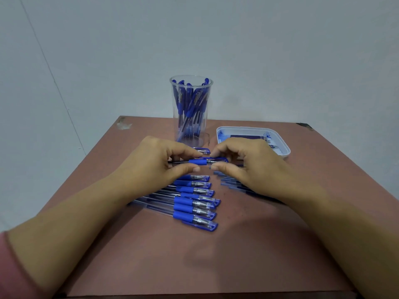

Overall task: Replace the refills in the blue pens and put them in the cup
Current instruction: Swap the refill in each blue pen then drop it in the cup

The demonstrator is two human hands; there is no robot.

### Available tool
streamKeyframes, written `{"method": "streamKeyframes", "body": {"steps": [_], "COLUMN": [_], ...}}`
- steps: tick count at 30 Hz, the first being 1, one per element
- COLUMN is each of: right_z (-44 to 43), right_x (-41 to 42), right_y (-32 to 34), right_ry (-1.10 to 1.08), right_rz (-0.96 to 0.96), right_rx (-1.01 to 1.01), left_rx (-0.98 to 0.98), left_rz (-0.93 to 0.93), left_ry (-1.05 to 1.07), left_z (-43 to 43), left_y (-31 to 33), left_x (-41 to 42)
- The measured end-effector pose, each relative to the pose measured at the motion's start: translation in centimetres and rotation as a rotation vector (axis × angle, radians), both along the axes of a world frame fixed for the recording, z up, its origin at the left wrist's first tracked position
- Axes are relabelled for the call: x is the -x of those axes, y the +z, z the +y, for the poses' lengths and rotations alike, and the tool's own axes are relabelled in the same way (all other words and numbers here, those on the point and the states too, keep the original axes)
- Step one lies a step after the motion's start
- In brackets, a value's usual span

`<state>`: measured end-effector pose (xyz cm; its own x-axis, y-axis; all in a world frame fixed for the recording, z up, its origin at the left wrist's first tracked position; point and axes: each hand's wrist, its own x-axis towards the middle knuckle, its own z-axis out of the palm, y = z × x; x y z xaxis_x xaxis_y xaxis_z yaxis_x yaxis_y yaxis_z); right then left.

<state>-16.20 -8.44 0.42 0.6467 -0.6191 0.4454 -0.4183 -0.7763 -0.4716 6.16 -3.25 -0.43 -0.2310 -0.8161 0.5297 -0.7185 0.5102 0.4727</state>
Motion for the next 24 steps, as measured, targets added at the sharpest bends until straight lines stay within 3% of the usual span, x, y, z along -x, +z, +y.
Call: {"method": "streamKeyframes", "body": {"steps": [6, 9, 16, 19, 24], "right_z": [0.4, 0.5, -0.6, -1.0, -1.5], "right_x": [-0.3, -0.4, -0.1, 0.4, 1.3], "right_y": [-0.8, -0.4, -0.1, 0.6, 1.7], "right_ry": [-0.016, -0.006, -0.026, -0.033, -0.078], "right_rz": [-0.121, -0.195, -0.056, -0.237, -0.564], "right_rx": [-0.028, -0.023, -0.174, -0.274, -0.274], "left_rx": [0.061, 0.083, -0.024, -0.081, -0.257], "left_rz": [-0.034, 0.039, -0.128, -0.229, -0.308], "left_ry": [0.007, 0.010, 0.032, 0.109, 0.114], "left_z": [0.3, 0.3, -0.3, -0.1, 1.3], "left_y": [-0.2, 0.0, -0.1, -0.2, -0.2], "left_x": [0.5, 0.8, 0.4, -0.3, 0.4]}}
